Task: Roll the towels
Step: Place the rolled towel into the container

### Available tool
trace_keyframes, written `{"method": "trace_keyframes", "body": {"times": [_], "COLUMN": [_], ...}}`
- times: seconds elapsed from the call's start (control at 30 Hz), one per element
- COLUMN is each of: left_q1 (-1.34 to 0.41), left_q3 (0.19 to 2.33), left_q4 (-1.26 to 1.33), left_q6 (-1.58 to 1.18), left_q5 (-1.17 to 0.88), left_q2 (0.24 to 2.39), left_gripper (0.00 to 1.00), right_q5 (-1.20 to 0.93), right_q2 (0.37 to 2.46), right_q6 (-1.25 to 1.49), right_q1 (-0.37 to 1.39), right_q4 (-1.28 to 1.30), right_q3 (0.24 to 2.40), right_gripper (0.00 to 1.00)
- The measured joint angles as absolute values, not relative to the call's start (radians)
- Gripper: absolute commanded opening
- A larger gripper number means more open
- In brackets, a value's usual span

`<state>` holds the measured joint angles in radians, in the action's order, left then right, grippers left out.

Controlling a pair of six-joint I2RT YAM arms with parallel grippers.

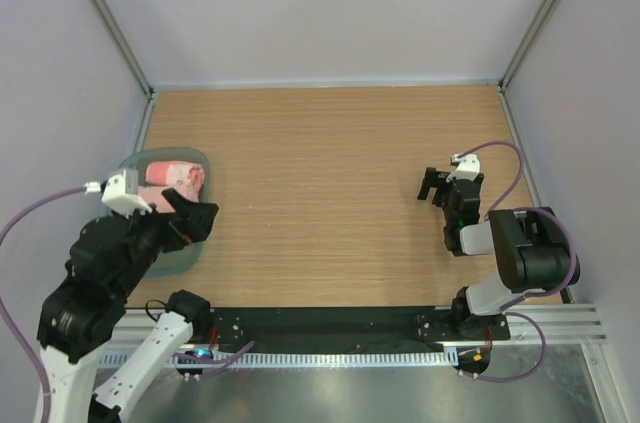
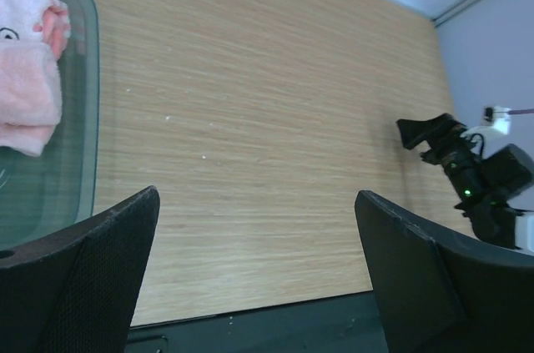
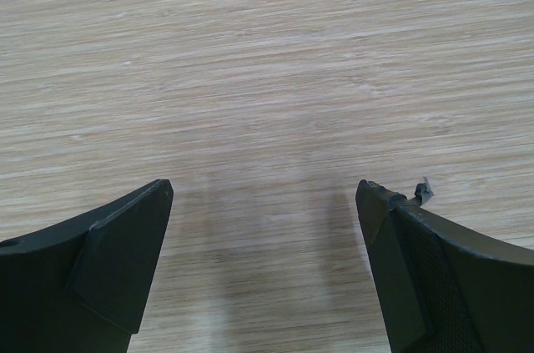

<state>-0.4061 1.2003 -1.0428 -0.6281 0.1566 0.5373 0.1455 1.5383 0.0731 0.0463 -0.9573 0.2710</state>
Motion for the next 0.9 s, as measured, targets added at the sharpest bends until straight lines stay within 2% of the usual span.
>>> {"method": "trace_keyframes", "body": {"times": [0.17,0.4,0.6,0.9], "left_q1": [-0.406,-0.408,-0.408,-0.410], "left_q3": [1.157,1.317,1.286,1.256], "left_q4": [-1.011,-1.175,-1.288,-1.346], "left_q6": [-0.646,-0.622,-0.664,-0.675], "left_q5": [0.126,0.323,0.506,0.637], "left_q2": [0.386,0.639,0.828,0.793], "left_gripper": [1.00,1.00,1.00,1.00], "right_q5": [0.146,0.145,0.145,0.145], "right_q2": [1.538,1.538,1.538,1.538], "right_q6": [0.073,0.073,0.073,0.073], "right_q1": [0.046,0.046,0.046,0.046], "right_q4": [-0.957,-0.957,-0.957,-0.958], "right_q3": [0.271,0.271,0.271,0.271], "right_gripper": [1.00,1.00,1.00,1.00]}}
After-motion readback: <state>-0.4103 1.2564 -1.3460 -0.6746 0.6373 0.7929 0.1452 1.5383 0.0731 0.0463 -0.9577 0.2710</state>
